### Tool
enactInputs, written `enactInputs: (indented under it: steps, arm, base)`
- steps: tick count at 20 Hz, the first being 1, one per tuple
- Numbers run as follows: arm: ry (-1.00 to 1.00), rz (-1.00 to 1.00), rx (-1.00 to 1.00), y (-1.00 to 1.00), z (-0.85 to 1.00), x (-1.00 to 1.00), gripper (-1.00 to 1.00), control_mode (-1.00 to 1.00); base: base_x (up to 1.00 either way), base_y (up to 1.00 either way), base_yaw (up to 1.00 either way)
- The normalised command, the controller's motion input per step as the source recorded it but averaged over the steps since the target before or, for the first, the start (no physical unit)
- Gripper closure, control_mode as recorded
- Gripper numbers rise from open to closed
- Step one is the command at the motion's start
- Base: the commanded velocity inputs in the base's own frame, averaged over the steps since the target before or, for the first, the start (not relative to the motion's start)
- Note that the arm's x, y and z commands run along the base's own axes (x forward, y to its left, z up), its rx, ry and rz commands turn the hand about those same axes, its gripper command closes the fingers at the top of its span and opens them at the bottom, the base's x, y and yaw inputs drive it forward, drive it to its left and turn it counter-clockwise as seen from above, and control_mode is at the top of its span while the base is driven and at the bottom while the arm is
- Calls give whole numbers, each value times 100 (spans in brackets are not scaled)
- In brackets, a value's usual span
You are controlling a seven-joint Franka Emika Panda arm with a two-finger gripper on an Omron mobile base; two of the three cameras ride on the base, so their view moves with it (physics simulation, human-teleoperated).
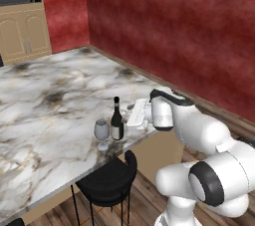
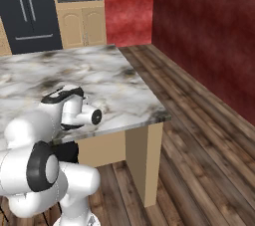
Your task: There is a wine glass and glass cup on the dining counter. Place the wine bottle next to the wine glass and the juice bottle next to the glass cup.
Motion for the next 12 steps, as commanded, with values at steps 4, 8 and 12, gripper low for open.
enactInputs:
  steps: [4, 8, 12]
  arm:
    - [19, -21, 0, -15, 32, -32, -100, -100]
    - [20, -18, 0, -20, 34, -40, -100, -100]
    - [24, -16, 0, -18, 42, -42, -100, -100]
  base:
    - [0, 0, 0]
    - [0, 0, 0]
    - [0, 0, 0]
